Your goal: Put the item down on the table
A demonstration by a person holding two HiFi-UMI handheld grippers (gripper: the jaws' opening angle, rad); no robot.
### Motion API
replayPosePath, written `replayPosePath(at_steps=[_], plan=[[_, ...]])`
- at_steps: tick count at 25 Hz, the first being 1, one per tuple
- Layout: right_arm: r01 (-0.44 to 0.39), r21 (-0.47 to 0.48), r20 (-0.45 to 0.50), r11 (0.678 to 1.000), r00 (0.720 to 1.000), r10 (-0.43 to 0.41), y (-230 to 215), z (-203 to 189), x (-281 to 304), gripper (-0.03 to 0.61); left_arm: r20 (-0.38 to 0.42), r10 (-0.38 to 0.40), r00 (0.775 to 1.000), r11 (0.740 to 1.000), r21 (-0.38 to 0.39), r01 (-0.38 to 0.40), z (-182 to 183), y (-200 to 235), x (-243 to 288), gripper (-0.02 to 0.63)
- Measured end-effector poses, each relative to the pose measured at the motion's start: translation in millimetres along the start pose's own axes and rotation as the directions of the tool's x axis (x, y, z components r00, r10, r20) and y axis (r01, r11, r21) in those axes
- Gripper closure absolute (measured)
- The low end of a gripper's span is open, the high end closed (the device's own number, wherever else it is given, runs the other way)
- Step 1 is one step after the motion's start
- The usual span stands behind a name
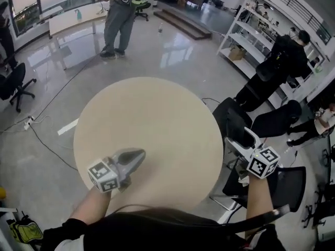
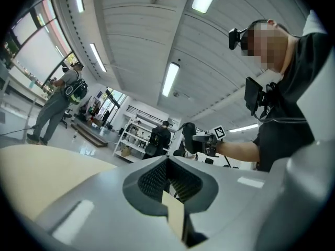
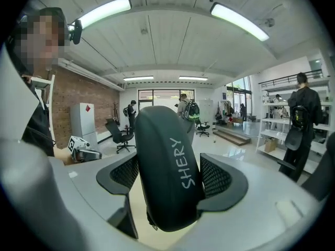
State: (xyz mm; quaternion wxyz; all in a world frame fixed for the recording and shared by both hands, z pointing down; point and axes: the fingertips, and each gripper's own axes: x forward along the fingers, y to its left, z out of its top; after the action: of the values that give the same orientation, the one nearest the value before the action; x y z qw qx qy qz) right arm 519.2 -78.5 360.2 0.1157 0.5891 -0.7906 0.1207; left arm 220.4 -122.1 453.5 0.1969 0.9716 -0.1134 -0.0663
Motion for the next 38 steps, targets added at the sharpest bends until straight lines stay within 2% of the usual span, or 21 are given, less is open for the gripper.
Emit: replayPosePath(at_steps=[11, 19, 24, 29, 38], plan=[[-0.112, -0.072, -0.101, 0.991, 0.989, 0.104, -1.1, 13.9, 249.3, 0.201, 0.014, 0.145, 0.989, 0.987, -0.073, -0.144, -25.6, 130.9, -66.0, 0.617], [-0.170, -0.102, -0.188, 0.980, 0.971, 0.148, -19.1, 9.6, 403.6, 0.201, 0.031, 0.238, 0.971, 0.964, -0.127, -0.233, -36.3, 200.8, -82.3, 0.617], [-0.192, -0.110, -0.259, 0.975, 0.953, 0.158, -32.5, -13.1, 483.4, 0.201, 0.042, 0.290, 0.956, 0.946, -0.161, -0.280, -49.6, 235.5, -85.6, 0.617], [-0.234, -0.122, -0.339, 0.965, 0.923, 0.181, -26.9, -40.3, 559.9, 0.201, 0.046, 0.327, 0.944, 0.930, -0.192, -0.313, -56.8, 266.2, -94.6, 0.617], [-0.293, -0.139, -0.436, 0.946, 0.876, 0.207, -11.0, -95.2, 667.0, 0.201, 0.045, 0.328, 0.944, 0.926, -0.214, -0.312, -73.8, 294.6, -94.2, 0.617]])
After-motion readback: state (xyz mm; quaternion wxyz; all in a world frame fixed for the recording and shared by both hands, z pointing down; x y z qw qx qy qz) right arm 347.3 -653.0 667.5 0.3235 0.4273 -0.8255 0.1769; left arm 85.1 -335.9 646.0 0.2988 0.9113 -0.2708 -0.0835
